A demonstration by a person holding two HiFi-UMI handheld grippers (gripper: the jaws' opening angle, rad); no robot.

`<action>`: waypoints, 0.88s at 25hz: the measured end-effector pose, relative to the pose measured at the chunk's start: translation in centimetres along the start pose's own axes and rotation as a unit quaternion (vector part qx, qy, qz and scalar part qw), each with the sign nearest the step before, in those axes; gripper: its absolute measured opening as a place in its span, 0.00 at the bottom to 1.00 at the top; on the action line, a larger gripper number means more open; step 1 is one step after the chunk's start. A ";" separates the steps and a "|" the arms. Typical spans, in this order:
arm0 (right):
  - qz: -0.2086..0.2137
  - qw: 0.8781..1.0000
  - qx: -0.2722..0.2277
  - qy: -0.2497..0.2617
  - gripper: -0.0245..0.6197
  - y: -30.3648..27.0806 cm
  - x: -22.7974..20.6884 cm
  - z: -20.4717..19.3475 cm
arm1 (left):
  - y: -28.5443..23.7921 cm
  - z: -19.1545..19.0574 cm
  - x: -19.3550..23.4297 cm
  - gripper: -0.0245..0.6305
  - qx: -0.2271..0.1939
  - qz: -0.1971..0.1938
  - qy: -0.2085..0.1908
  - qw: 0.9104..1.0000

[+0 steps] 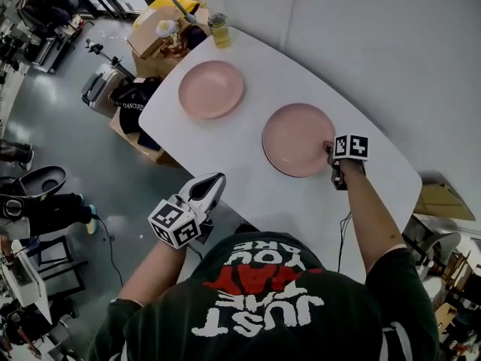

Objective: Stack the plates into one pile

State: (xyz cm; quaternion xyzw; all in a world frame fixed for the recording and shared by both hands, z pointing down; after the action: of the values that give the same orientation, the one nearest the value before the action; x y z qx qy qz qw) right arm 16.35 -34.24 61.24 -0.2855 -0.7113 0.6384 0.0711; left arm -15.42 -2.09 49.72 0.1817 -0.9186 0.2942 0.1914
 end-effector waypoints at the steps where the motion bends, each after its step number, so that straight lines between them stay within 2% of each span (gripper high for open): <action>1: -0.011 1.000 0.001 0.017 0.26 0.0 0.4 0.0 | -0.1 0.1 0.0 0.04 0.001 -0.001 0.000 1.000; 6: -0.031 0.994 0.019 0.100 0.37 -0.2 1.7 -0.6 | -0.7 0.2 -0.1 0.04 0.004 -0.005 -0.001 1.000; 9: -0.050 0.985 0.047 0.156 0.38 -0.6 2.3 -1.3 | -1.1 0.3 0.1 0.04 0.008 -0.010 -0.002 1.000; 11: -0.060 0.982 0.044 0.173 0.38 -0.5 2.3 -1.5 | -1.5 0.4 0.0 0.04 0.010 -0.014 -0.002 1.000; 16: -0.057 0.989 -0.018 0.138 0.38 1.6 1.8 -1.5 | -1.9 1.0 -0.2 0.04 0.013 -0.027 -0.011 0.999; 22: -0.021 0.992 -0.091 0.082 0.38 4.9 0.9 -3.5 | -3.4 2.3 -0.2 0.04 0.028 -0.064 -0.030 0.997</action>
State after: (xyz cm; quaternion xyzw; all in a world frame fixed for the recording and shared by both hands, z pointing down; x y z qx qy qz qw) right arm 18.80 -30.67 56.97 -0.3272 -0.7639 0.5439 0.1167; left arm -14.33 -6.04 49.48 0.2541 -0.9016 0.3017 0.1773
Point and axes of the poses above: the fingertips, and each gripper's own axes: y backward along the fingers, x to its left, z out of its top, the point moved 10 cm from there along y, backward along the fingers, and after that the axes turned 14 degrees about x, right-handed, at the moved point
